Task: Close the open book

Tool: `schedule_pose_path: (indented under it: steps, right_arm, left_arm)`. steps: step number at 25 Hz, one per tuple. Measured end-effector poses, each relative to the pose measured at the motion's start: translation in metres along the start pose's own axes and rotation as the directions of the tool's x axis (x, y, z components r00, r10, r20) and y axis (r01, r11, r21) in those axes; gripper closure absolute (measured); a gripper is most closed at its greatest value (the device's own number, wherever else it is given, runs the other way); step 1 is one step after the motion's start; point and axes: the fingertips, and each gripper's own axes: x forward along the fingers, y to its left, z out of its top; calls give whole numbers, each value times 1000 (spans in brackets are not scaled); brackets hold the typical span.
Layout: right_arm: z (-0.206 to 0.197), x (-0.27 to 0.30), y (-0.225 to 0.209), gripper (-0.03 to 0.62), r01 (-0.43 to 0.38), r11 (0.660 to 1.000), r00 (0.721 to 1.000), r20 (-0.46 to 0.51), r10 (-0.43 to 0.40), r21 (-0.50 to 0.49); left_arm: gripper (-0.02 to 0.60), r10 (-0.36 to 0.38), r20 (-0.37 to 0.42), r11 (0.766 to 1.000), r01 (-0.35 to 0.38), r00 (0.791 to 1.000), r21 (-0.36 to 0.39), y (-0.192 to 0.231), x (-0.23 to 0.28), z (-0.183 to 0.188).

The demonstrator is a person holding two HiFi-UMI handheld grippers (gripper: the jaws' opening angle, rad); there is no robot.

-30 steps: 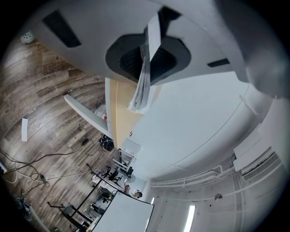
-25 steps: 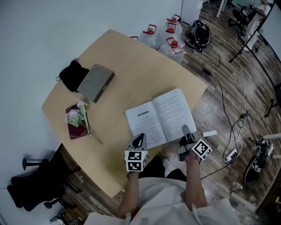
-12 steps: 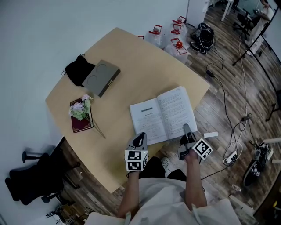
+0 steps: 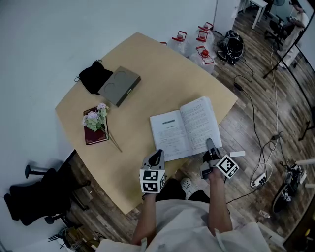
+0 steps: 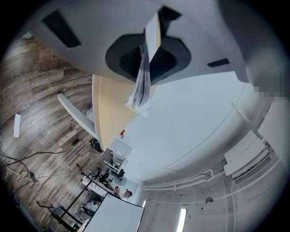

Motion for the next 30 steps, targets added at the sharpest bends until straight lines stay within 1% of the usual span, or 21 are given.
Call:
schedule_pose_path:
  steps: [5, 8, 12, 14, 15, 17, 18, 22, 25, 28, 30]
  right_arm:
    - [-4, 7, 16, 566, -70, 997, 998, -6, 70, -17]
    - [-10, 5, 18, 566, -34, 999, 999, -30, 33, -23]
    - [-15, 9, 30, 566, -114, 993, 993, -23, 114, -19]
    - [-18, 10, 33, 566, -116, 993, 993, -27, 115, -28]
    - [-19, 10, 34, 566, -106, 994, 994, -31, 105, -30]
    - [-23, 7, 32, 566, -61, 998, 997, -44, 59, -31]
    - [-25, 7, 32, 566, -54, 998, 997, -49, 52, -32]
    - [-32, 11, 44, 566, -108, 993, 993, -63, 104, -56]
    - [-36, 11, 47, 566, -112, 992, 991, -75, 108, -58]
    - [-38, 12, 52, 566, -150, 986, 986, -89, 143, -71]
    - [-42, 13, 55, 566, -155, 985, 984, -98, 147, -79]
  left_arm:
    - [560, 6, 12, 1000, -6, 1000, 1, 4, -6, 3]
    - [560, 7, 21, 1000, -7, 1000, -2, 6, -8, 5]
    - [560, 2, 30, 1000, -2, 1000, -3, 7, -12, 6]
    - [560, 1, 32, 1000, -1, 1000, -2, 8, -13, 5]
    - [560, 0, 32, 1000, 0, 999, -1, 9, -13, 5]
    - [560, -2, 33, 1000, 2, 999, 0, 9, -14, 4]
    - [560, -3, 34, 1000, 3, 999, 0, 9, -14, 4]
    - [560, 0, 40, 1000, 0, 999, 3, 9, -17, 6]
    - [560, 8, 46, 1000, -8, 999, 3, 10, -19, 6]
    - [560, 8, 43, 1000, -8, 999, -1, 9, -20, 5]
    - [560, 8, 41, 1000, -8, 999, 1, 9, -21, 5]
